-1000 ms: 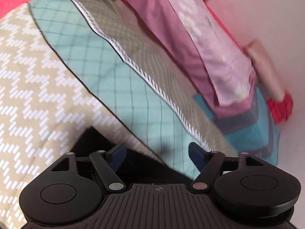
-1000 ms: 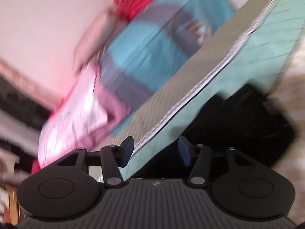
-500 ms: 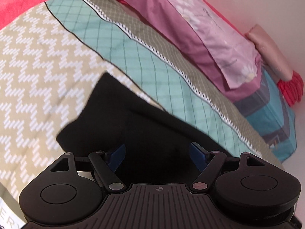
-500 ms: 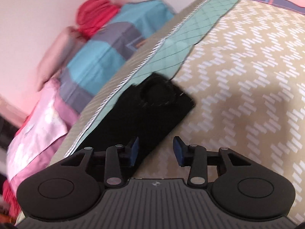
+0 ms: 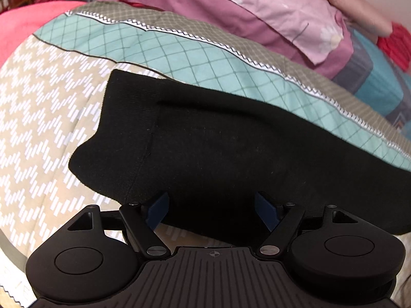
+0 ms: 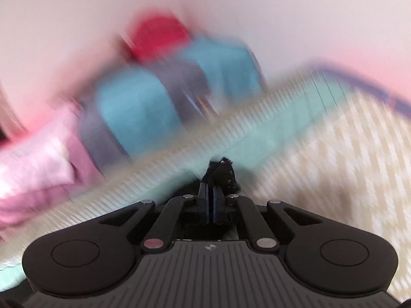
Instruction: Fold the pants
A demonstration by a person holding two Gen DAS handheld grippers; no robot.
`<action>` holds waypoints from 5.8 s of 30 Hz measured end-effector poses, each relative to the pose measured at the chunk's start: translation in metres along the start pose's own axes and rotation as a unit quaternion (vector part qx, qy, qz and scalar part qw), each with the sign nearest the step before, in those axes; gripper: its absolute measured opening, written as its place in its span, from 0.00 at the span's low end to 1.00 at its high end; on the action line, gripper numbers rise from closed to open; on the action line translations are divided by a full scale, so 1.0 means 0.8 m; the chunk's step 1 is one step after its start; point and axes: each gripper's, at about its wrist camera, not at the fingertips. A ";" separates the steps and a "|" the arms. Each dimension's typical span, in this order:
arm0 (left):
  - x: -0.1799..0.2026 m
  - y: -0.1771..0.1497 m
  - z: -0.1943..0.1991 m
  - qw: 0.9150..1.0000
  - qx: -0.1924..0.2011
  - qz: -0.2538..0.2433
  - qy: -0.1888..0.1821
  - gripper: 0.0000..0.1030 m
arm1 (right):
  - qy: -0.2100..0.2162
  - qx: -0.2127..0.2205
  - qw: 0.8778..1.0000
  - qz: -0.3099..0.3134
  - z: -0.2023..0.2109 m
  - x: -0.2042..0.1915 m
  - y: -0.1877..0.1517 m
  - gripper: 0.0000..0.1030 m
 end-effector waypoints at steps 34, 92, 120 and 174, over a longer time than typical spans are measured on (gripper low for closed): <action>-0.129 -0.103 0.048 0.995 0.029 0.082 -0.045 1.00 | 0.440 -0.069 0.596 0.668 0.093 -0.638 -0.390 0.06; 0.045 0.074 -0.044 0.992 -0.008 -0.127 -0.024 1.00 | 0.347 -0.082 0.903 0.240 0.092 -0.123 -0.162 0.47; 0.008 0.093 -0.081 0.972 -0.023 -0.170 -0.161 1.00 | 0.532 -0.255 0.753 0.291 -0.007 -0.333 -0.311 0.70; 0.025 0.079 -0.081 0.973 0.002 -0.192 -0.130 1.00 | 0.528 -0.336 0.740 0.245 -0.032 -0.334 -0.286 0.70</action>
Point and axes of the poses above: each gripper's, at about its wrist camera, not at the fingertips, and z roughly against the way its jaws point, x to its right, y to its top, and after that the axes turned 9 degrees about -x, right-handed
